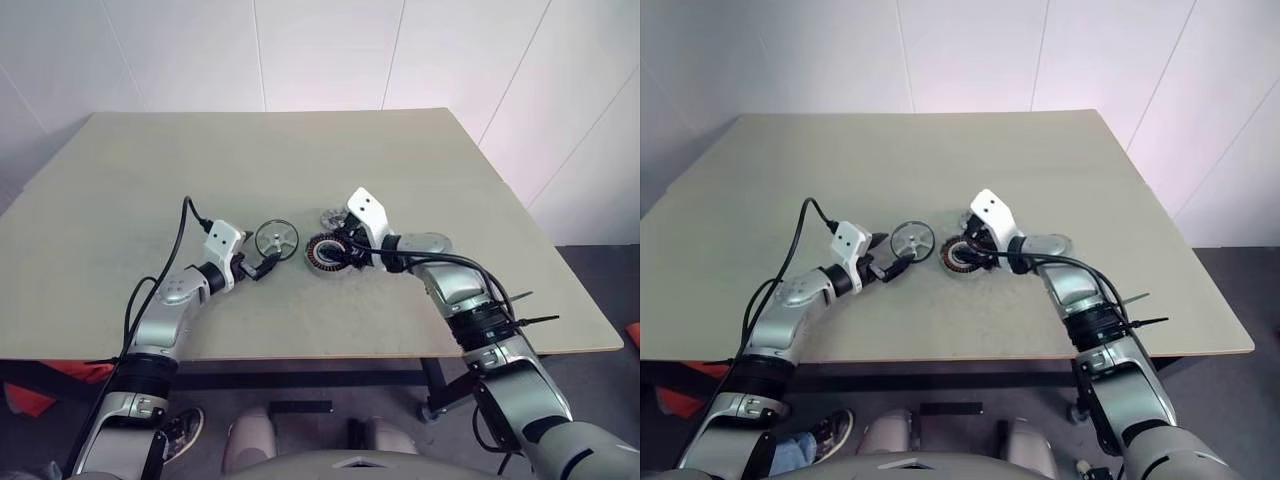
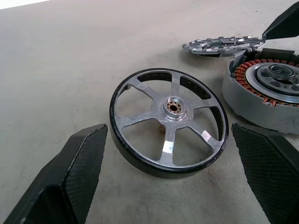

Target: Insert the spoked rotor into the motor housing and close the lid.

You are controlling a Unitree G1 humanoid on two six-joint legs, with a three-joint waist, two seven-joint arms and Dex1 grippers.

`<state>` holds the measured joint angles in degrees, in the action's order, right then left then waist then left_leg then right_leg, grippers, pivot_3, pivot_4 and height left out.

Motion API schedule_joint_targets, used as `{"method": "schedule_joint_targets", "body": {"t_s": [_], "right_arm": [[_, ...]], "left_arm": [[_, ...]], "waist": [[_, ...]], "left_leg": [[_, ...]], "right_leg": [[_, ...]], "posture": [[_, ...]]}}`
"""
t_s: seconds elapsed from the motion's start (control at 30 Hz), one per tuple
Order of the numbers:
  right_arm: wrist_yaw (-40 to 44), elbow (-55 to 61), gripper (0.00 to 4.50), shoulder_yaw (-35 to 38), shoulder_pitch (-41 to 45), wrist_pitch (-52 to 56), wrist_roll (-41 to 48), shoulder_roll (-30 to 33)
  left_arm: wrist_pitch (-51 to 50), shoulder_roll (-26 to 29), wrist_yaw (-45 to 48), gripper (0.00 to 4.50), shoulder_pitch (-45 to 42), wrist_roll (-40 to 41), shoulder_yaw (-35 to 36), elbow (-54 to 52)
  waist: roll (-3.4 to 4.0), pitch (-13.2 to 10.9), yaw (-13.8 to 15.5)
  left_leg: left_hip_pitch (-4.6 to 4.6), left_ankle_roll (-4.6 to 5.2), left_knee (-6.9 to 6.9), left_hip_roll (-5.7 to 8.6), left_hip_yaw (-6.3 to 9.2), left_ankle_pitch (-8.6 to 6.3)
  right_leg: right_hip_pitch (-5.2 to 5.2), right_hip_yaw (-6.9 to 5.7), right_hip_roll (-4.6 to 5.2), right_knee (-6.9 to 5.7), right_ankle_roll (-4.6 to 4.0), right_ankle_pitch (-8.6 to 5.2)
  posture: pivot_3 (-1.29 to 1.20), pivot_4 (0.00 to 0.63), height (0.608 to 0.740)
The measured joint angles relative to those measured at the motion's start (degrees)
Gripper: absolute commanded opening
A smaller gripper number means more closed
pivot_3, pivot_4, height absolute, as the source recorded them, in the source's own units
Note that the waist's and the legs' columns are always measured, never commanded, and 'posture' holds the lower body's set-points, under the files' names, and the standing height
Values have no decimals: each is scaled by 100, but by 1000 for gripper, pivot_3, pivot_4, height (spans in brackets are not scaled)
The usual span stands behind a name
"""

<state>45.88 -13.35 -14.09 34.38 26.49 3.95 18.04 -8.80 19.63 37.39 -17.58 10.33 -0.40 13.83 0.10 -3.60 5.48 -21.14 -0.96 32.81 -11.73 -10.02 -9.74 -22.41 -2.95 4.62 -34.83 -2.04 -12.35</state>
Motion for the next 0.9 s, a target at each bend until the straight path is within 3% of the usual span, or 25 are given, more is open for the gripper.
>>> {"method": "schedule_joint_targets", "body": {"t_s": [0.2, 0.3, 0.4, 0.43, 0.9], "right_arm": [[-47, -442, 1741, -10, 187, -115, -53, -168], [-67, -729, 1192, -13, 254, -180, -78, -253], [-50, -845, 188, -14, 326, -269, -90, -271], [-51, -846, 45, -14, 343, -292, -103, -275], [-54, -1233, 45, -12, 381, -624, -224, -267]], "left_arm": [[25, 2, -16, 4500, 0, -5, 4, 7], [26, 1, -21, 4500, 0, -8, 3, 8], [26, 2, -37, 4500, 1, -11, 4, 8], [26, 2, -38, 4500, 1, -13, 4, 8], [29, 1, -45, 4500, 2, -25, 4, 11]], "waist": [[0, 0, -1], [0, 0, -1], [0, 0, -1], [0, 0, -1], [0, 0, -1]], "left_leg": [[0, 0, 0, 0, 0, 0], [-1, -1, 0, 0, 0, 0], [-1, -1, 0, 0, 0, 0], [-1, -1, 0, 0, 0, 1], [3, -1, 1, 0, 0, 1]], "right_leg": [[0, 0, 0, 0, 0, 0], [-1, 0, 0, -1, 0, 0], [0, 0, 0, -1, -1, 0], [-1, 0, 0, -1, -1, 0], [2, 0, 0, -3, -1, 1]], "posture": [[0, 0, 740], [0, 0, 740], [0, 0, 740], [0, 0, 740], [0, 0, 740]]}}
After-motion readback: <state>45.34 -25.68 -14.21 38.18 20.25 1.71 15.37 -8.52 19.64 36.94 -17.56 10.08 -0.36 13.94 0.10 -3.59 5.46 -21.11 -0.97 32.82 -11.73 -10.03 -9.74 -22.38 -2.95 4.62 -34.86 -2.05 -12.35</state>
